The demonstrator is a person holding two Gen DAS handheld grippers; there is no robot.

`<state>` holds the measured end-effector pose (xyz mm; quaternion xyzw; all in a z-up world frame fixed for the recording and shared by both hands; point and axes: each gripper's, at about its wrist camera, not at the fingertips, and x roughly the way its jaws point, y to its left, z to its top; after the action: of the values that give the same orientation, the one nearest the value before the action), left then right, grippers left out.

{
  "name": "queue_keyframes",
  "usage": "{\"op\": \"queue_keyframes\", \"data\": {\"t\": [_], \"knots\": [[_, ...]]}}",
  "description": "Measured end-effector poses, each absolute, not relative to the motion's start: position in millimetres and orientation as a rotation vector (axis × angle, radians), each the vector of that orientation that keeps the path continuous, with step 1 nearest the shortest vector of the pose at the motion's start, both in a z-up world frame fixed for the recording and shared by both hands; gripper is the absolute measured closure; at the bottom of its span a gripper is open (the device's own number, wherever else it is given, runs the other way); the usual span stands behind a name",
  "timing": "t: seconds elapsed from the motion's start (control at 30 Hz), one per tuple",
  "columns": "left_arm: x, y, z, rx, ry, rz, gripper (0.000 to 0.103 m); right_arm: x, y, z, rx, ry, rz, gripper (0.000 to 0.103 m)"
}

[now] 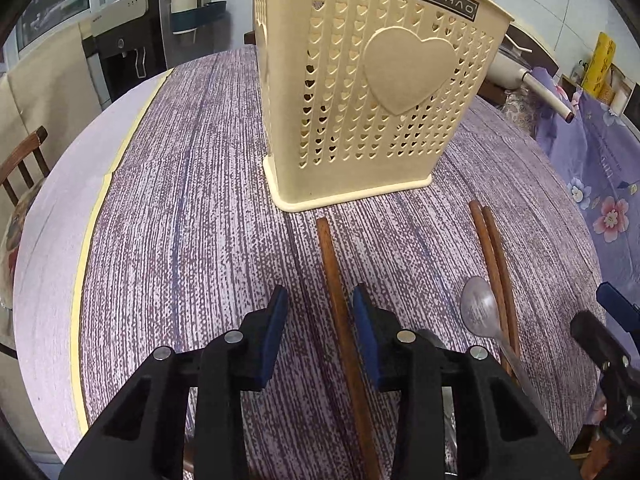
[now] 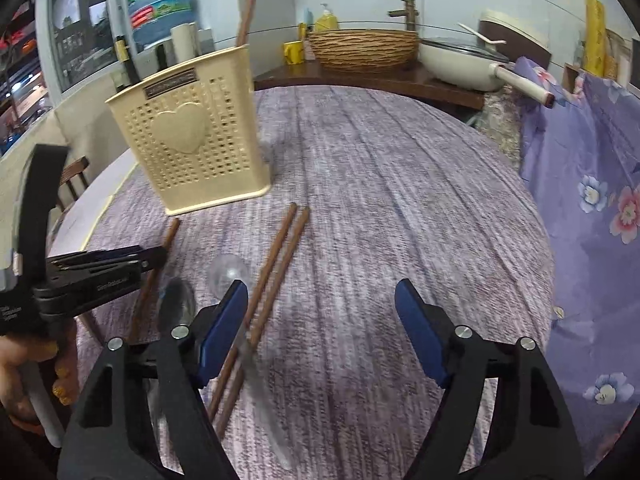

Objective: Organize utensils
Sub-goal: 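Move the right tool to a metal spoon while the left tool approaches a wooden chopstick, then close the right tool on the spoon while the left grasps the wooden chopstick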

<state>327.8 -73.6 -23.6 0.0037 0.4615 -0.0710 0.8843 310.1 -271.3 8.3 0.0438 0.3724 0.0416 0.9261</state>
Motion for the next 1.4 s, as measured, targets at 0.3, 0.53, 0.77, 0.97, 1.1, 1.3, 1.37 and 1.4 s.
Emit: {"op": "queue_keyframes", "data": {"t": [0.3, 0.53, 0.77, 0.97, 1.1, 1.3, 1.37, 1.4], "knots": [[331.4, -60.4, -23.5, -0.010, 0.964, -0.130, 0.093, 325.6, -227.8, 8.9, -0.097, 0.760, 0.409, 0.038], [323.3, -53.4, -24.1, -0.033, 0.965, -0.139, 0.093, 353.3, -211.8, -5.5, -0.261, 0.841, 0.506, 0.050], [322.2, -54.5, -24.7, -0.034, 0.964, -0.136, 0.093, 366.6, -206.1, -16.3, -0.332, 0.901, 0.534, 0.058], [324.0, -50.9, -24.8, -0.053, 0.970, -0.144, 0.093, 374.7, -201.8, -21.5, -0.325, 0.952, 0.540, 0.058], [324.6, -50.5, -24.9, -0.056, 0.972, -0.143, 0.093, 379.2, -203.5, -21.8, -0.293, 0.982, 0.537, 0.058], [324.6, -50.1, -25.4, -0.065, 0.975, -0.146, 0.093, 385.2, -205.5, -20.8, -0.262, 1.016, 0.510, 0.066], [325.4, -49.6, -25.3, -0.070, 0.979, -0.148, 0.093, 382.9, -203.5, -20.6, -0.275, 1.009, 0.495, 0.066], [326.1, -49.3, -25.2, -0.070, 0.982, -0.148, 0.093, 383.1, -201.9, -20.2, -0.281, 1.006, 0.487, 0.066]]}}
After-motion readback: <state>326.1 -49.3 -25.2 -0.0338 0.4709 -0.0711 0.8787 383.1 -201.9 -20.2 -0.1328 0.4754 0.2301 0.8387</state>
